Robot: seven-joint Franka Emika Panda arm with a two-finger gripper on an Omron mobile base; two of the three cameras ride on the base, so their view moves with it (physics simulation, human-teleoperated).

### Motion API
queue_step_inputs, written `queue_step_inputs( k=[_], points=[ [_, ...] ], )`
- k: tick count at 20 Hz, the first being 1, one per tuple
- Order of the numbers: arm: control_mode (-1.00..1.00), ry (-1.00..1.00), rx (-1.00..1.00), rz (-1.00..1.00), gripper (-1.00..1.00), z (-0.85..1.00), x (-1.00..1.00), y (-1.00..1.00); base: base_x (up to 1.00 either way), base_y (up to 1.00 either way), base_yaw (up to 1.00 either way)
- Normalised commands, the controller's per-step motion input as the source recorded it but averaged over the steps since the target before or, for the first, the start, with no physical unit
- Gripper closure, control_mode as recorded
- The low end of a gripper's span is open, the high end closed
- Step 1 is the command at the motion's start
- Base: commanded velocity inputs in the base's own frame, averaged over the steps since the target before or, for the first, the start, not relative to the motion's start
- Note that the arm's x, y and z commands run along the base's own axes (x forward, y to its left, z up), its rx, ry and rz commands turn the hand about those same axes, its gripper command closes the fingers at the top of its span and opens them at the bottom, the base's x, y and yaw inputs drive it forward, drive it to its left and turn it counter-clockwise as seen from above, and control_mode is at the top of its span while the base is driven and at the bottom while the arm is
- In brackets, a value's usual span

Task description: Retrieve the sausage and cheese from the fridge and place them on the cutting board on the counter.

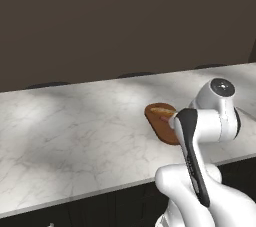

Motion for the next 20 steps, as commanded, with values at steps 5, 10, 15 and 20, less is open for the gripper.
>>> queue_step_inputs(
  k=[5,10,15,20],
  points=[
    [-1.0,-0.02,0.11,-0.06,-1.0,0.03,-0.56,0.09,0.0,0.0,0.0],
    [-1.0,0.0,0.06,0.0,-1.0,0.0,-0.13,0.01,0.0,0.0,0.0],
    [-1.0,0.0,0.0,0.0,-1.0,0.0,0.0,0.0,0.0,0.0,0.0],
    [-1.0,0.0,0.0,0.0,-1.0,0.0,0.0,0.0,0.0,0.0,0.0]
  ],
)
